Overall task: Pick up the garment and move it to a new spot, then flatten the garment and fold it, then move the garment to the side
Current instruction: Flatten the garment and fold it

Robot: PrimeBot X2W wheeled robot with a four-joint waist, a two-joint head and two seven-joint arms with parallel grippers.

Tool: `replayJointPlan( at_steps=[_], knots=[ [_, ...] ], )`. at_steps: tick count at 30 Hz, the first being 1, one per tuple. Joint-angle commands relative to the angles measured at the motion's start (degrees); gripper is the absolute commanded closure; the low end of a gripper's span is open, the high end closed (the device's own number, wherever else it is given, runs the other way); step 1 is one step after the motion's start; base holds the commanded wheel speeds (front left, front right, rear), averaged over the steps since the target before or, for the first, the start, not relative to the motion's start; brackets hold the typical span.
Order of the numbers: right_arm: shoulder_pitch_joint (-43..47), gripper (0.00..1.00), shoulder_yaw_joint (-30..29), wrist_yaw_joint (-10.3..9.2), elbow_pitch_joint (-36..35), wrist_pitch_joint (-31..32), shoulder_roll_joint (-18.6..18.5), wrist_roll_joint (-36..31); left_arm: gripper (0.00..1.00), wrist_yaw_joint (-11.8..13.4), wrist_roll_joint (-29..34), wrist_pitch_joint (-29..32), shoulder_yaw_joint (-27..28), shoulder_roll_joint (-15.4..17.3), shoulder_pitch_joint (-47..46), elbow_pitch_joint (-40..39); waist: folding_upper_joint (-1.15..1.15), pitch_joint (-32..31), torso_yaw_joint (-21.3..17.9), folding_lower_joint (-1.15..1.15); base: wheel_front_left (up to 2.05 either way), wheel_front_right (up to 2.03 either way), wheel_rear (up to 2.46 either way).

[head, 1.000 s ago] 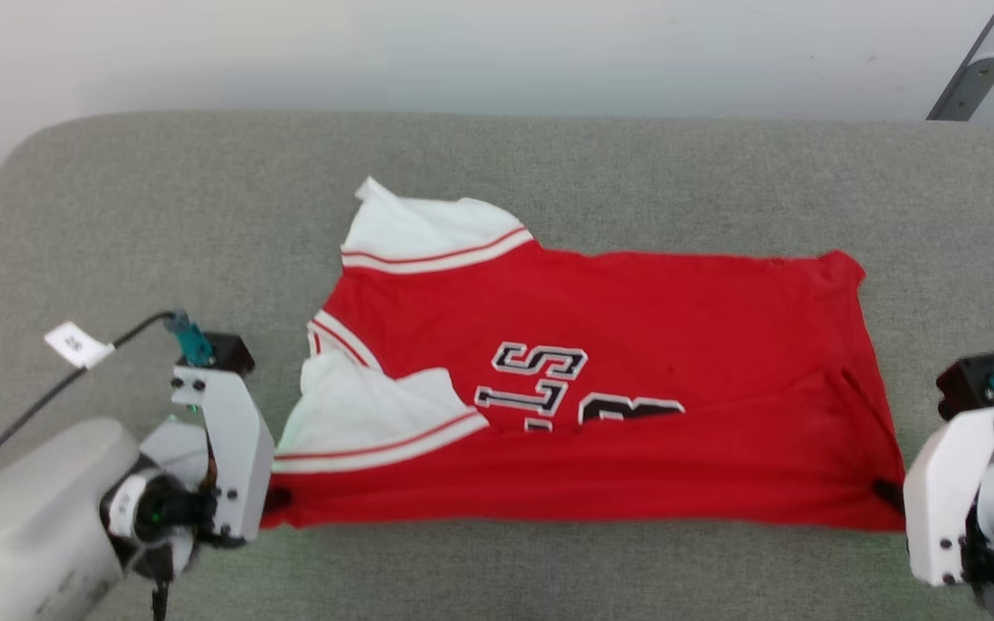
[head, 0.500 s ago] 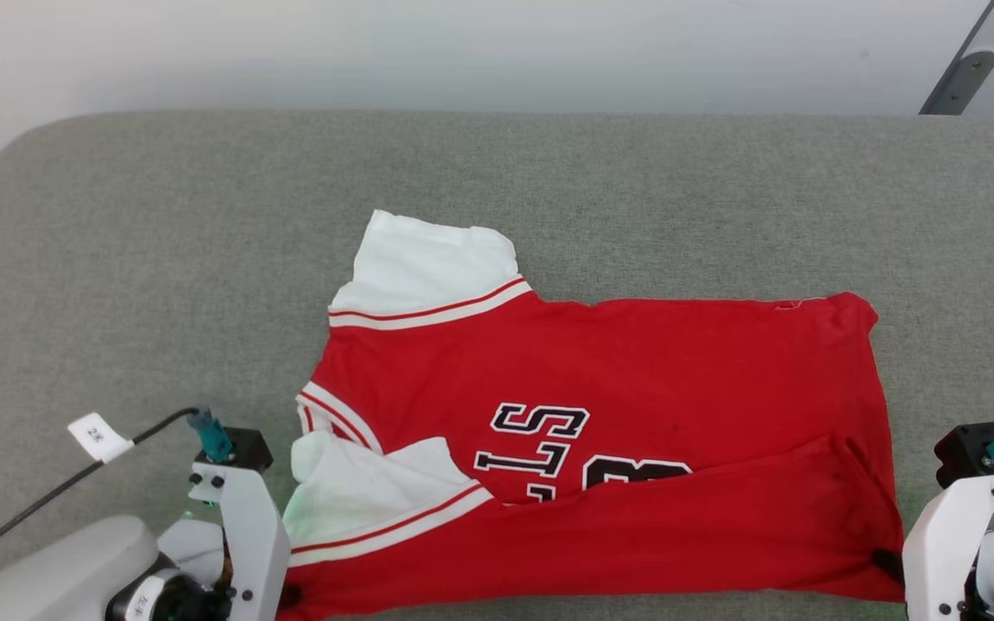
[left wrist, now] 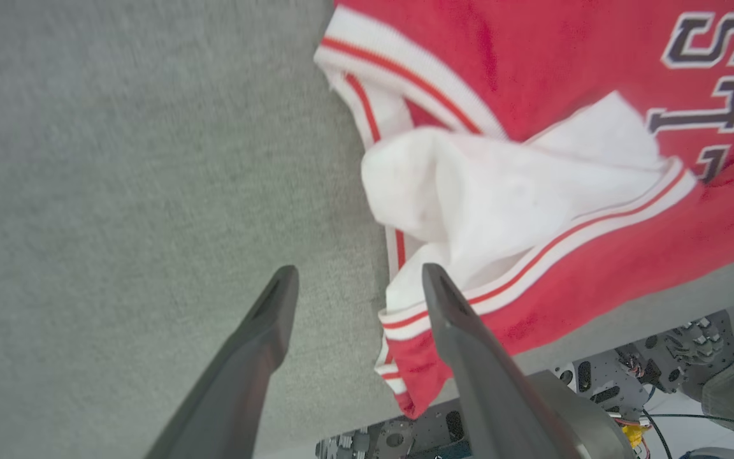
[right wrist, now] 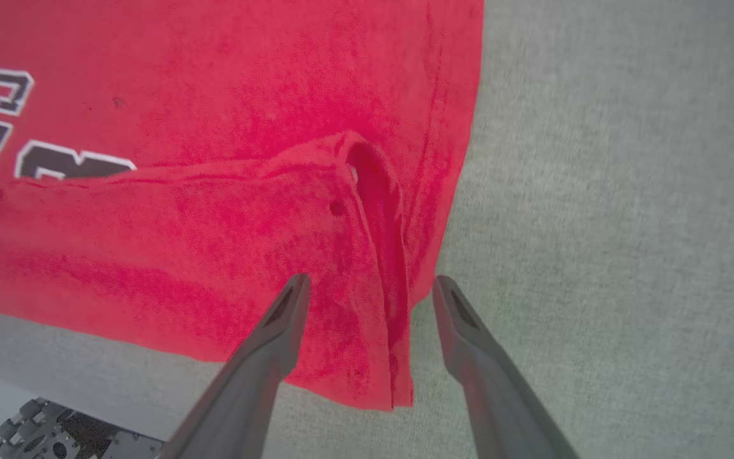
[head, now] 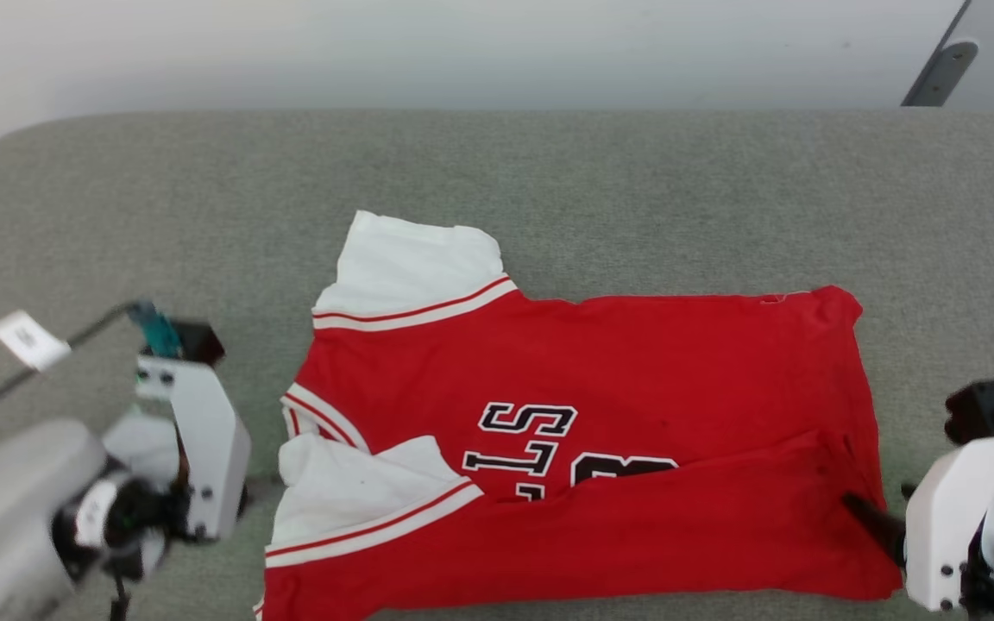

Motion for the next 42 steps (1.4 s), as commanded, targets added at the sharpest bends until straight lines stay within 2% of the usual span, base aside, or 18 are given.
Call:
replayJointPlan(
  at_steps=[1, 4, 7, 13, 17, 22, 26, 32, 37, 41, 42],
  knots=[
    [-1.1, 0.0, -0.3, -0.11, -1.3, -1.3, 0.4, -0.2, 0.0, 0.4, 0.5, 0.2, 0.9, 0.2, -1.8, -0.4, 0.0, 0.4, -0.6, 0.0, 0.0, 0.0, 0.0],
    [-2.0, 0.0, -0.3, -0.1, -2.6, -3.4, 0.6, -0.5, 0.0, 0.4, 0.9, 0.5, 1.7, 0.7, -3.7, -0.2, 0.0, 1.0, -1.4, 0.0, 0.0, 0.0, 0.0],
    [-3.9, 0.0, -0.7, -0.1, -4.2, -9.5, 2.0, -1.3, 0.0, -0.7, 2.2, -0.8, 3.2, 0.4, -6.7, 0.6, 0.0, 2.1, -2.6, 0.0, 0.0, 0.0, 0.0],
    [-7.2, 0.0, 1.1, -0.1, -5.8, -26.9, 4.3, -3.1, 0.0, -3.7, 6.0, -5.4, 5.3, -1.1, -12.0, 6.0, 0.0, 5.1, -5.9, 0.0, 0.0, 0.0, 0.0],
    [-8.6, 0.0, 3.8, -0.1, -5.4, -38.8, 5.0, -7.0, 0.0, -6.8, 7.6, -7.8, 6.4, -1.9, -15.3, 11.1, 0.0, 7.6, -8.6, 0.0, 0.0, 0.0, 0.0],
    [-8.2, 0.0, 5.0, -0.1, -2.9, -50.3, 7.4, -11.2, 0.0, -10.2, 9.0, -8.9, 7.0, -3.1, -19.0, 17.5, 0.0, 10.6, -11.6, 0.0, 0.0, 0.0, 0.0],
    [-7.1, 0.0, 5.1, -0.1, -0.5, -53.8, 9.2, -12.2, 0.0, -12.6, 9.6, -7.0, 6.6, -3.8, -22.0, 21.6, 0.0, 12.8, -13.3, 0.0, 0.0, 0.0, 0.0],
    [-7.3, 0.0, 5.4, -0.1, 1.1, -56.3, 10.9, -12.5, 0.0, -14.9, 10.6, -3.9, 6.1, -4.8, -26.0, 26.5, 0.0, 16.0, -15.1, 0.0, 0.0, 0.0, 0.0],
    [-8.4, 0.0, 6.3, -0.1, 2.0, -56.6, 11.5, -12.9, 0.0, -15.6, 10.8, -0.1, 5.2, -5.9, -28.4, 29.9, 0.0, 18.1, -15.8, 0.0, 0.0, 0.0, 0.0],
    [-8.9, 0.0, 6.7, -0.1, 2.6, -56.4, 11.8, -12.4, 0.0, -14.7, 11.0, 3.6, 3.6, -7.2, -28.3, 32.8, 0.0, 19.1, -16.0, 0.0, 0.0, 0.0, 0.0],
    [-9.3, 0.0, 6.7, -0.1, 2.6, -56.4, 11.9, -12.3, 0.62, -14.7, 10.8, 4.7, 3.2, -7.5, -28.0, 33.5, 0.0, 19.3, -16.0, 0.0, 0.0, 0.0, 0.0]
  ],
)
